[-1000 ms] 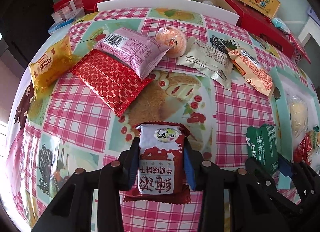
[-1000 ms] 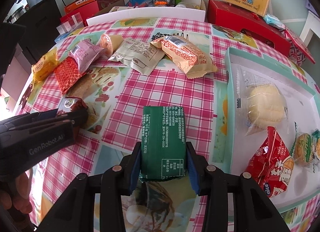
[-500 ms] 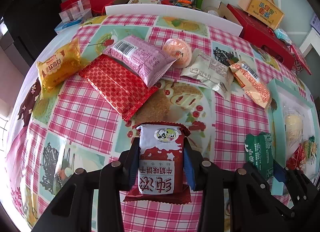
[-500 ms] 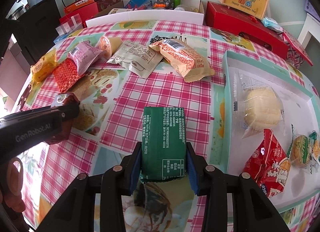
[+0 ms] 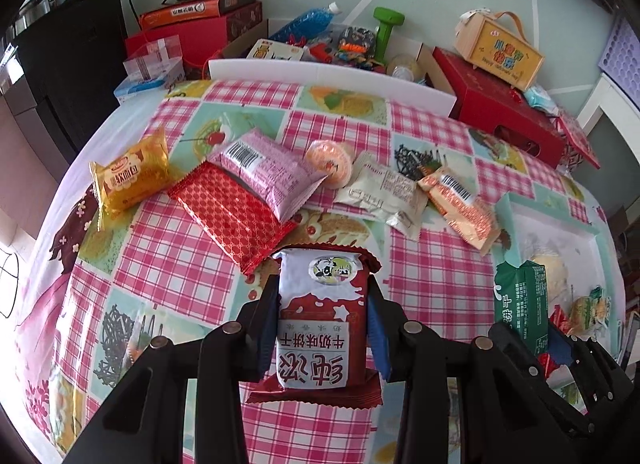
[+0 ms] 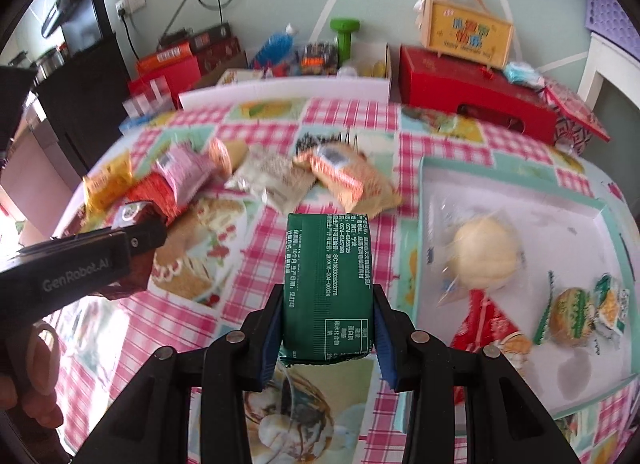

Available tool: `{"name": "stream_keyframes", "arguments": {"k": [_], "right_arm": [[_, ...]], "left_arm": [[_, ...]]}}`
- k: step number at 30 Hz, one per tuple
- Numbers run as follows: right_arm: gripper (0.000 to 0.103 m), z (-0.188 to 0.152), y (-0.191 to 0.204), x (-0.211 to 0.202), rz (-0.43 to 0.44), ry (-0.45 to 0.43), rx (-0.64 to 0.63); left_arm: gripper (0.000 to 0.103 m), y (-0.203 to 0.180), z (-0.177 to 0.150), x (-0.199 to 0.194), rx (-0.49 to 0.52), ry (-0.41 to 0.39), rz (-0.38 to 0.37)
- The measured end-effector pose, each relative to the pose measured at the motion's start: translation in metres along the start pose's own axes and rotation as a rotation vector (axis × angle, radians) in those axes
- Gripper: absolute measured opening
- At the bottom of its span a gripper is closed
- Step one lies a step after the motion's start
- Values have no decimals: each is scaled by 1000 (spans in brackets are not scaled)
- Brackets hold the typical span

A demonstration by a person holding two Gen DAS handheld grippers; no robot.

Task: Organize snacks
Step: 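Carry the green pack with the right tool while the left carries the milk packet over the tray, then open the right tool to drop the green pack while the left drops the milk packet into the tray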

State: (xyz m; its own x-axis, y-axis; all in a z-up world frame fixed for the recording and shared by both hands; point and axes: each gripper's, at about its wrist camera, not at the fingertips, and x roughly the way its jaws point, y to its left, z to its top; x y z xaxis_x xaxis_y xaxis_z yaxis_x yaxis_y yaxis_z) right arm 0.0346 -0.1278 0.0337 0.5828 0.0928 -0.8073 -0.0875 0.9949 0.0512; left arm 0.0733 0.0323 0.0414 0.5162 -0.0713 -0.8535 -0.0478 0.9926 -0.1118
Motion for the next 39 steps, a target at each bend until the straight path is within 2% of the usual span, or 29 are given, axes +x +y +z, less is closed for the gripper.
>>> {"name": "stream_keyframes", "arguments": {"k": [9, 18, 21, 27, 33, 39], "right_arm": [[43, 6, -18, -14, 6, -49, 40], [43, 12, -89, -28, -82, -107, 168], [43, 12, -112, -33, -154, -138, 173], [43, 10, -162, -42, -238, -170, 258], [43, 3, -200, -35, -274, -169, 357], [43, -1, -221, -21, -310, -145, 406]], "left_arm": [[41, -20, -1, -7, 32, -10, -29], [41, -58, 4, -4, 88, 3, -70], [41, -82, 11, -6, 130, -6, -91], [41, -145, 22, -3, 229, 2, -171], [41, -211, 26, 7, 332, 33, -251], [41, -256, 31, 24, 389, 58, -271]]}}
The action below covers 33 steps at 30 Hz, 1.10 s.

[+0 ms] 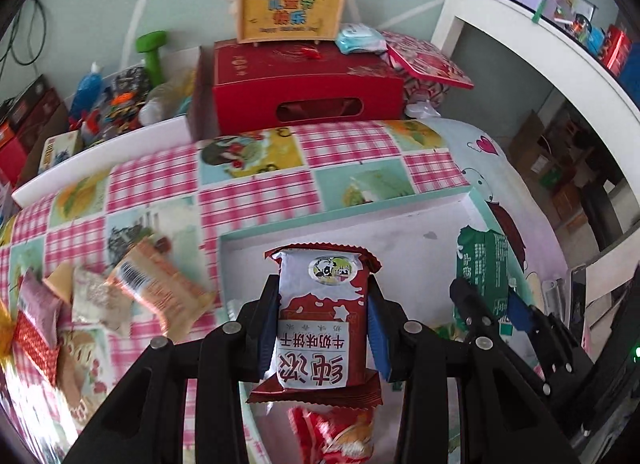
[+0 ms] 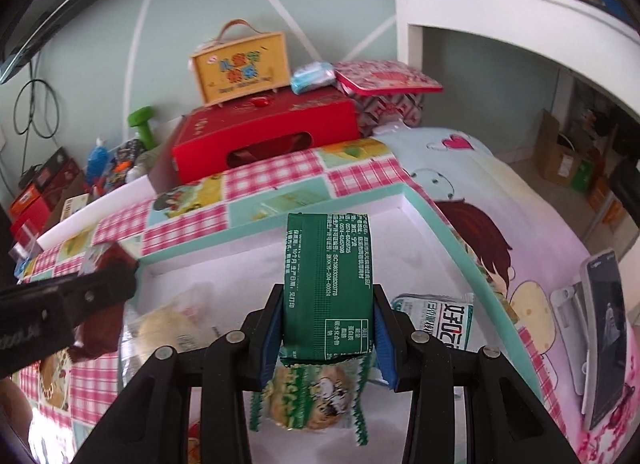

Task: Organize snacks
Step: 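Open the right tool to drop the green pack while the left drops the milk packet into the tray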

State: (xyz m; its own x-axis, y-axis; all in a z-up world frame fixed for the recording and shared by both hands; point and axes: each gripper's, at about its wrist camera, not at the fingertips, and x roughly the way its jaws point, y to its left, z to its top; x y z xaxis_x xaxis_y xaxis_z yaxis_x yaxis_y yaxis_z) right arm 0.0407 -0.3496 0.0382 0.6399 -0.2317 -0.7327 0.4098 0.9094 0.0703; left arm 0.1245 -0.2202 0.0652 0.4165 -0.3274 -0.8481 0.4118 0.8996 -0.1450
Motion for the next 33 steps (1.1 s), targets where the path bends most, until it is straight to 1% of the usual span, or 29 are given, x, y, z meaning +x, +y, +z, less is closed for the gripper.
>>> {"name": "stream_keyframes", "arguments": {"k": [10, 20, 24, 25, 27, 28, 29, 33], "right_arm": [[43, -2, -21, 15, 1, 24, 80], [43, 0, -17, 13, 8, 7, 70], [43, 0, -15, 14, 28, 5, 66], [43, 0, -14, 16, 26, 11, 62], [43, -1, -13, 18, 27, 22, 57], [43, -1, -12, 18, 26, 25, 56], [43, -1, -12, 19, 25, 26, 55], [43, -3, -11, 21, 21, 35, 55]], "left_arm": [[41, -16, 16, 45, 10, 52, 2], [41, -21, 24, 61, 2, 57, -2], [41, -21, 25, 64, -12, 61, 3], [44, -20, 24, 64, -18, 67, -2], [55, -18, 24, 65, -29, 74, -13], [64, -18, 23, 64, -34, 75, -14], [66, -17, 23, 62, -38, 72, -18], [67, -12, 22, 51, -47, 57, -11]]}}
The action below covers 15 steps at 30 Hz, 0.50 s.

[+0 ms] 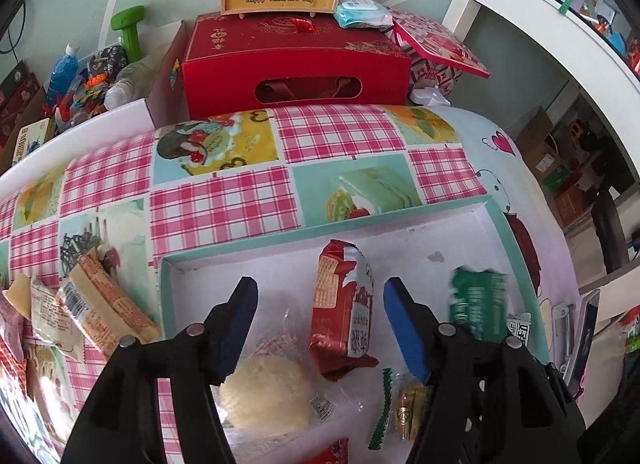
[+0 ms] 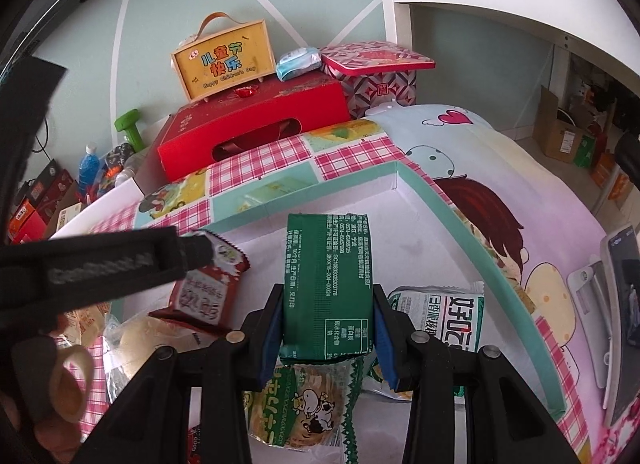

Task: Organize snacks
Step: 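Open the right tool to drop the green pack while the left drops the milk packet into the tray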

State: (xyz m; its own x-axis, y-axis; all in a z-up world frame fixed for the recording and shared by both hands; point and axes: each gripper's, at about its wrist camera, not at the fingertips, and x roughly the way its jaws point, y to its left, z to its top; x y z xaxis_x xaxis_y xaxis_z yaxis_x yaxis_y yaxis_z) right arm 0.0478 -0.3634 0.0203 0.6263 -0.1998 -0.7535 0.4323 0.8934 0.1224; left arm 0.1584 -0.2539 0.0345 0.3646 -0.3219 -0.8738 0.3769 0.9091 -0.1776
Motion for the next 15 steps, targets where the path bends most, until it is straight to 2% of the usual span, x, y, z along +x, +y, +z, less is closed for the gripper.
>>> {"name": "stream_keyframes", "arguments": {"k": [3, 4, 6, 8, 10, 12, 15], "right_arm": [[43, 0, 1, 0, 1, 2, -3], [43, 0, 2, 0, -1, 1, -6], [49, 0, 4, 0, -21, 2, -19], [67, 1, 4, -1, -35, 6, -16], [68, 2, 1, -2, -27, 11, -2], [73, 2, 0, -2, -17, 27, 5], [88, 2, 2, -2, -23, 42, -7]], "left_arm": [[73, 8, -2, -10, -14, -14, 11], [78, 11, -2, -13, -20, -19, 21], [81, 18, -4, -19, -30, -32, 43], [82, 25, -7, -23, -39, -42, 67], [86, 32, -9, -26, -50, -47, 102], [88, 39, -11, -27, -59, -53, 135], [91, 51, -16, -28, -82, -50, 186]]}}
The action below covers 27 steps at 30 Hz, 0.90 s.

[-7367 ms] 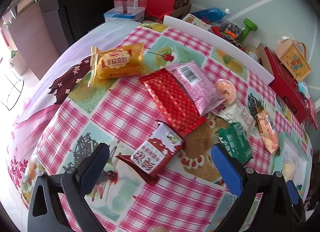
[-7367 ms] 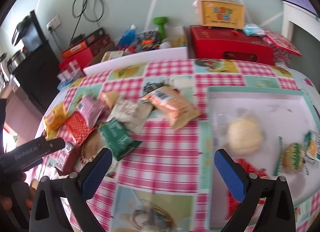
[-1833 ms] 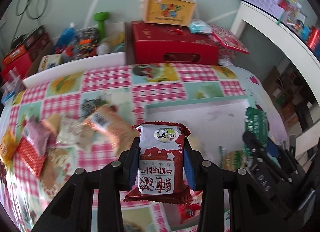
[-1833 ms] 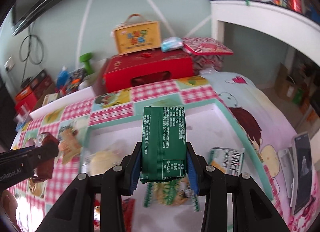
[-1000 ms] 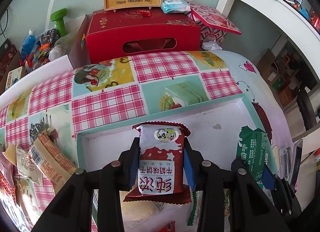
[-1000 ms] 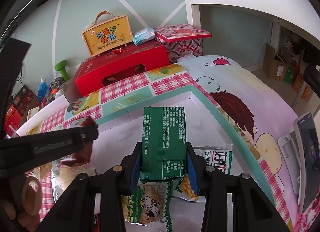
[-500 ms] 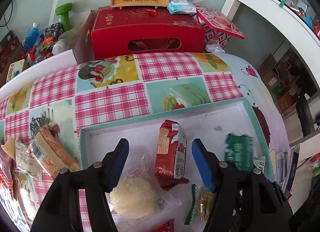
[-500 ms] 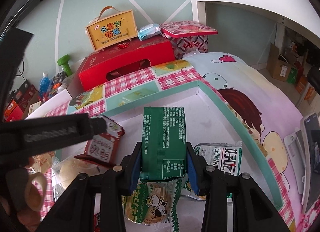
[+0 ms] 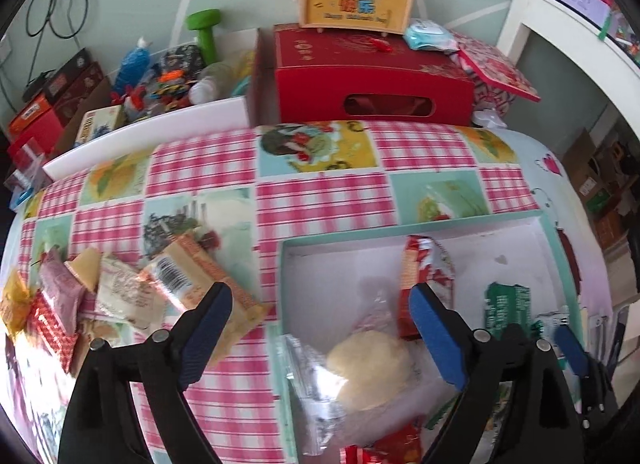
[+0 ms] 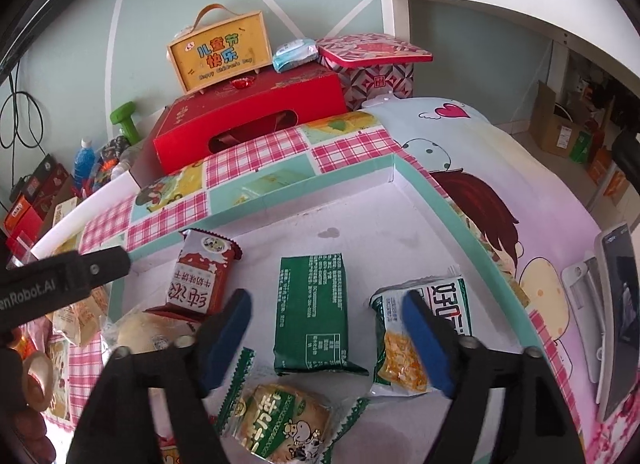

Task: Organize snacks
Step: 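Open the right tool to drop the green pack while the left drops the milk packet into the tray, then withdraw both open tools from the tray back over the snack pile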

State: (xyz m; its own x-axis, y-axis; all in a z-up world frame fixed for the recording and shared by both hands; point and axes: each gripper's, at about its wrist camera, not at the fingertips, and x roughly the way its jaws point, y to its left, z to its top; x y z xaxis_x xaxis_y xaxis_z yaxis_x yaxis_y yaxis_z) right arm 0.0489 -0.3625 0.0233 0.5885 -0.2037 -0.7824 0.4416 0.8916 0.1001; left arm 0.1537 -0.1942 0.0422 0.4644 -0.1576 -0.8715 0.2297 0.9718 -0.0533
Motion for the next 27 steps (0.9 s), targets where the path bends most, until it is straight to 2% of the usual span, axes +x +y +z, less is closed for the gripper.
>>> {"name": "stream_keyframes", "arguments": {"k": [2, 8, 16, 21, 27], "right_arm": [[103, -1, 2, -1, -4, 1, -6], [103, 0, 6, -8, -8, -15, -19], [103, 0, 17, -15, 6, 0, -40], [103, -3, 28, -24, -18, 1, -85], [103, -5, 43, -40, 10, -21, -109]], "left_arm": [[92, 7, -3, 0, -10, -2, 29], [94, 25, -13, 2, -37, -4, 108], [94, 48, -24, -8, -104, -40, 137], [94, 56, -33, -14, -108, -56, 179], [94, 74, -45, -22, -136, -58, 170]]}}
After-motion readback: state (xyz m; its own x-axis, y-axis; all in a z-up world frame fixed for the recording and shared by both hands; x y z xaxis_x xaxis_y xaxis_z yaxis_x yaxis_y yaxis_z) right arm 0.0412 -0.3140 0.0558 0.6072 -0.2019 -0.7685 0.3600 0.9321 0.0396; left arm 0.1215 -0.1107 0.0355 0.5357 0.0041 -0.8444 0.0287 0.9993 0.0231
